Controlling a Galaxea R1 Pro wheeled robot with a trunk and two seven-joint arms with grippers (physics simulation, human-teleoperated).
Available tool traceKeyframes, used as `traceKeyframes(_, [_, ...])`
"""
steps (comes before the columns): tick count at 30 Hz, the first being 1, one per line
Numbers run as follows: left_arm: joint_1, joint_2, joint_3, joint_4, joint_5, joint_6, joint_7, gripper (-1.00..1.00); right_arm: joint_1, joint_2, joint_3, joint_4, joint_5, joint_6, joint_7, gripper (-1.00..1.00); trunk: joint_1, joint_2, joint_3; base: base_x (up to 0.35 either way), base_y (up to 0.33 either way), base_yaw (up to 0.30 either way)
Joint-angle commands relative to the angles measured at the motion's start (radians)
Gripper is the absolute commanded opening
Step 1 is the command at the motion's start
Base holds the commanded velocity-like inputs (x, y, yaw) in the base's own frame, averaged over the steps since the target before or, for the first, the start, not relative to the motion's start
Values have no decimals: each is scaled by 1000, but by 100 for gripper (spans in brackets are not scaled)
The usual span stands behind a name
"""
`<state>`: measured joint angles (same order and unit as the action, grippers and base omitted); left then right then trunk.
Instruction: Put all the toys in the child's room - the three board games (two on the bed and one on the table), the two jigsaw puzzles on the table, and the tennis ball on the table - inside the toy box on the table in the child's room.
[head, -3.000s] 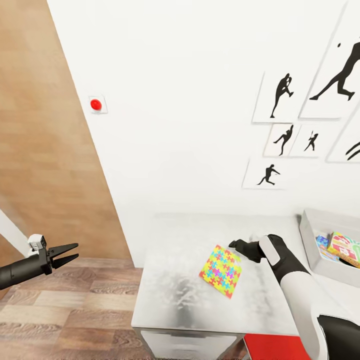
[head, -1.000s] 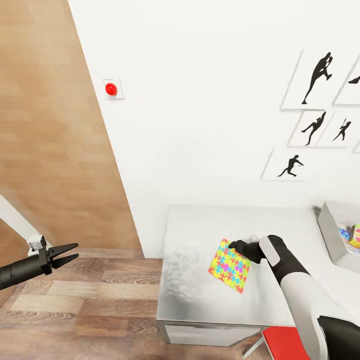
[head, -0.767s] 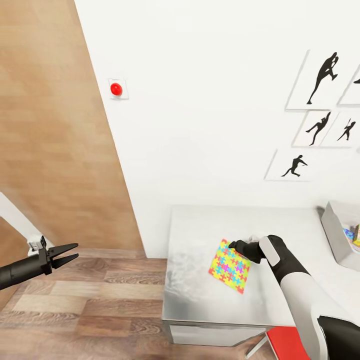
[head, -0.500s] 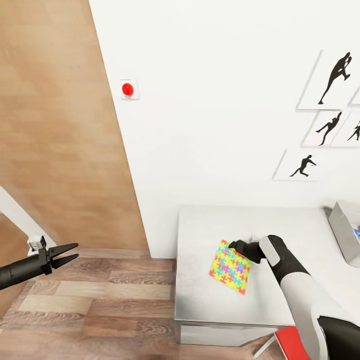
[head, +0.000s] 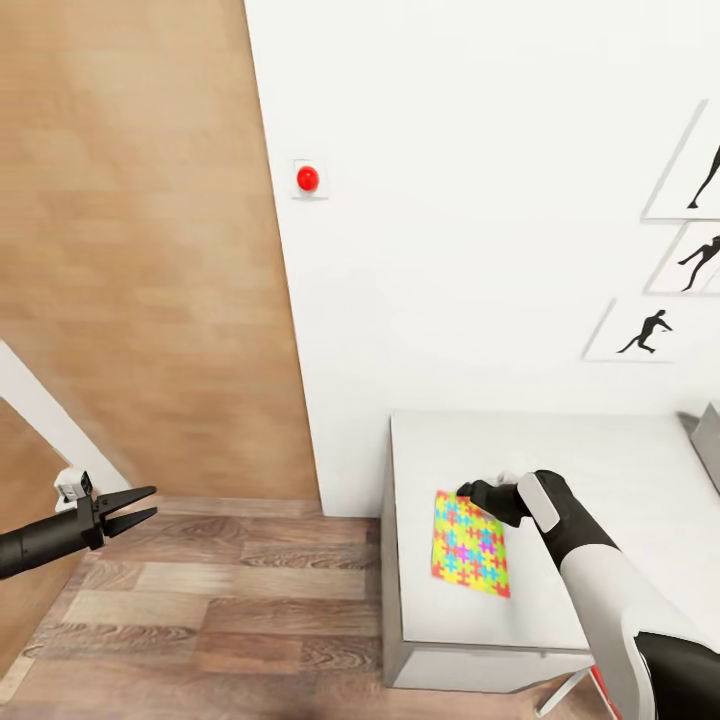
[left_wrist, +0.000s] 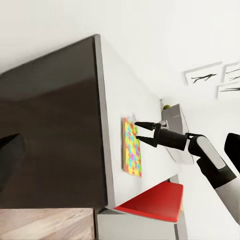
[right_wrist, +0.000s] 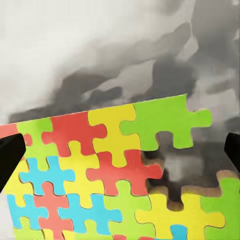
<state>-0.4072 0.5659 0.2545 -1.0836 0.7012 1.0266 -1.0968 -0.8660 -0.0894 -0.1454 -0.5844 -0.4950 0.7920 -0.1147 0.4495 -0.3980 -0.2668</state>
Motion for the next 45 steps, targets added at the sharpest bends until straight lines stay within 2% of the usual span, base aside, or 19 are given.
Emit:
traceKeyframes(1, [-1,0,0,1,0,4,-3,100,-1,0,-2,-2,-11,4,-10,100,1,-2,-2,-28,281,0])
traceKeyframes(11, [-1,0,0,1,0,4,-3,100,-1,0,-2,-2,-11,4,-10,100,1,-2,-2,-110,121,0])
traceKeyframes(45, [-1,0,0,1,0,5,-3,100,-1,0,-2,-2,-11,5,-9,100,1,-2,-2,-18,103,0])
